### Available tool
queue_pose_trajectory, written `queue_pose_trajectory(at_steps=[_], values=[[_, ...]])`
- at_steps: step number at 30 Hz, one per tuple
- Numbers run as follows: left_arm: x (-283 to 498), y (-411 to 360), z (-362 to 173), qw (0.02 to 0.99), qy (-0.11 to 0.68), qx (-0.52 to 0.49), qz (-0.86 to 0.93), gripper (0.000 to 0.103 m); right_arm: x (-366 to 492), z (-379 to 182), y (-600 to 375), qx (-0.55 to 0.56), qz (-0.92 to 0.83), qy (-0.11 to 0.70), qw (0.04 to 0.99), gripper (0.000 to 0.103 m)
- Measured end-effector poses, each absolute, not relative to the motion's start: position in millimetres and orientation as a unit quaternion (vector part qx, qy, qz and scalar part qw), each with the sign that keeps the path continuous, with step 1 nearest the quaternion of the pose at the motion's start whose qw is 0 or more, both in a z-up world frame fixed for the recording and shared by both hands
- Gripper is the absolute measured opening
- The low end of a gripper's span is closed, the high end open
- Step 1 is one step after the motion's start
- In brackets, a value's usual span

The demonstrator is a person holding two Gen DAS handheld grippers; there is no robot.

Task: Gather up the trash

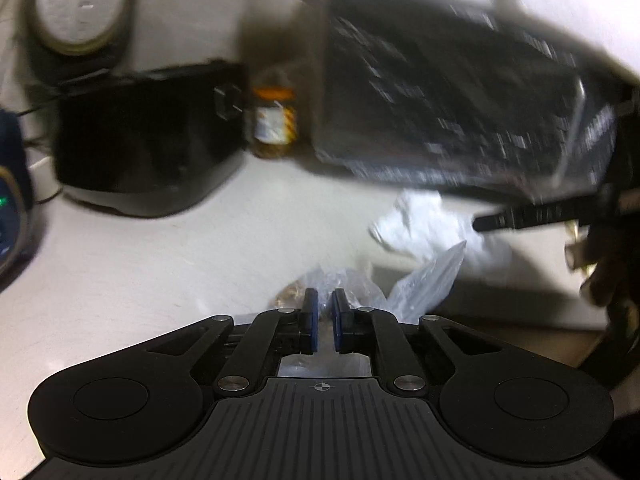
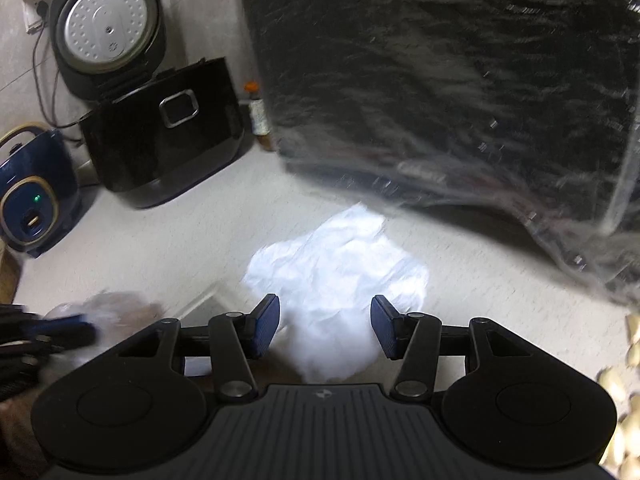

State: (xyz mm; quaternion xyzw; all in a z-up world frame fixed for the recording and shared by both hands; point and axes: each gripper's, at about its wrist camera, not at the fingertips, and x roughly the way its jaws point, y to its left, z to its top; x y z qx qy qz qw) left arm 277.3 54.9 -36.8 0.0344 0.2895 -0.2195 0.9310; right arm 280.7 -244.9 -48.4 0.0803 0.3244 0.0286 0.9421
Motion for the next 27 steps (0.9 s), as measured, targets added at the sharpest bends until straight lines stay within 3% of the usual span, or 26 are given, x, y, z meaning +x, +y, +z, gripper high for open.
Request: queue_pose_trajectory(at_steps=[4,9,16,18,19,20,27], values=[[272,79,-25,0.944,0.267,-0.020,-0.191,0.011,297,-47,-253,0.084,0.025,0.320,0.943,0.055],[266,96,-14,0.953,0.250,-0.046,-0.162,0.011,339,-57,-250,0.106,0.035,0.347,0.931,0.056],[263,112,-13,0.956,0.248,-0.077,-0.135,0.011,380,-76,-229,0.057,0.020,0.371,0.927,0.055],[259,118,-13,0.957,0.245,-0.085,-0.133,0.011,381,-76,-225,0.047,0.015,0.368,0.928,0.041],[258,120,-13,0.956,0.244,-0.087,-0.134,0.011,381,-75,-223,0.047,0.020,0.371,0.927,0.015],[257,122,-14,0.956,0.244,-0.088,-0.136,0.011,381,-74,-223,0.052,0.028,0.376,0.925,0.001],[255,144,-19,0.953,0.237,-0.120,-0.144,0.011,336,-31,-205,0.113,0.073,0.327,0.935,0.001]])
